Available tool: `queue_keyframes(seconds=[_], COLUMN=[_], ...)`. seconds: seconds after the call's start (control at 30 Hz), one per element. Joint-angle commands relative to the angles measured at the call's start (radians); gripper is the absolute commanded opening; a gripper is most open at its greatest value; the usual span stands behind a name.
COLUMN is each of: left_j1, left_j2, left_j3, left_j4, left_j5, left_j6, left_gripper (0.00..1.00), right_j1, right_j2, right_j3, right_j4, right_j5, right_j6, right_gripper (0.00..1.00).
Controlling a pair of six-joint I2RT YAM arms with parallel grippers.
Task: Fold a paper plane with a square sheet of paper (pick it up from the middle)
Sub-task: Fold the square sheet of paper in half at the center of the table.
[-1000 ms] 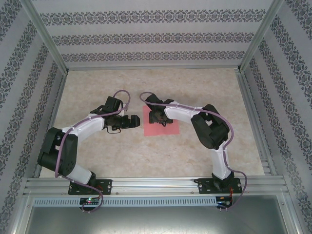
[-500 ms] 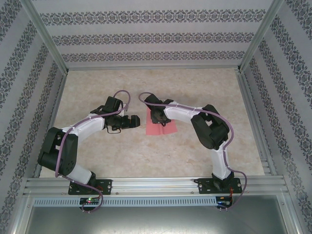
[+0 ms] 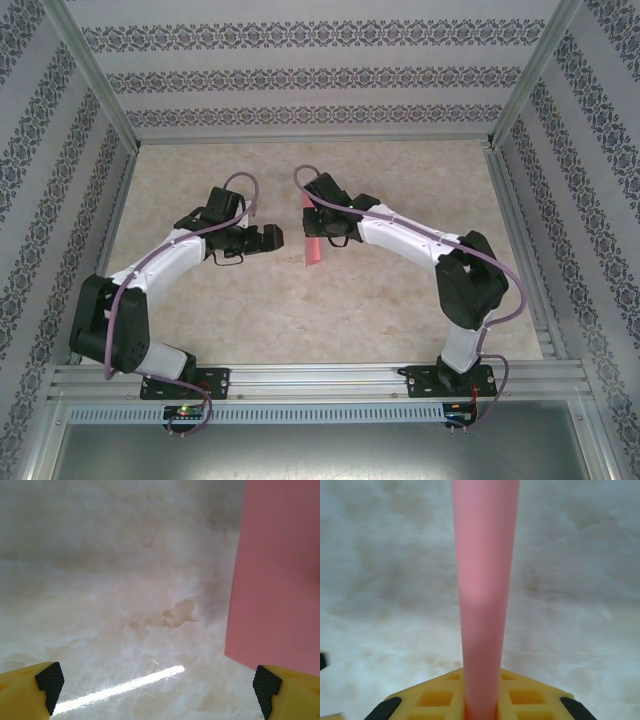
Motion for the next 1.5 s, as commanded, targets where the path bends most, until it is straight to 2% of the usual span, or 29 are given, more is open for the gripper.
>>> queue_keyframes(seconds=[0.0,0.2,0.4,0.53,0.77,0.93,1.33,1.47], left_j1=[0.018,0.021,0.021,0.016,-0.016,-0.058,-0.123,-0.137], left_j2=[-0.074,-0.094,-0.047,-0.006,0.115,0.188,0.347,0.382], left_j3=[0.064,0.101,0.054,0.011,-0.004,0.018,0.082,0.096], left_j4=[-0.090,-0.114,-0.021,0.078,0.204,0.239,0.285,0.288], left_j5=[-0.008,0.040,0.118,0.159,0.165,0.150,0.185,0.187], left_j6=[0.019,0.010,-0.060,-0.123,-0.195,-0.198,-0.209,-0.206], left_gripper=[1.00,1.00,1.00,0.96,0.86,0.79,0.48,0.33], right_j1=[-0.020,-0.108,-0.152,-0.167,-0.183,-0.198,-0.214,-0.220], right_j2=[-0.075,-0.084,-0.007,0.023,0.078,0.097,0.111,0.109], right_j3=[-0.074,-0.305,-0.408,-0.443,-0.461,-0.462,-0.472,-0.482], right_j4=[0.166,0.553,0.695,0.667,0.647,0.633,0.623,0.637], right_j5=[-0.196,-0.440,-0.534,-0.533,-0.551,-0.547,-0.540,-0.535], right_j6=[0.086,0.254,0.285,0.256,0.220,0.200,0.173,0.177], right_gripper=[0.18,0.18,0.19,0.19,0.21,0.23,0.28,0.30])
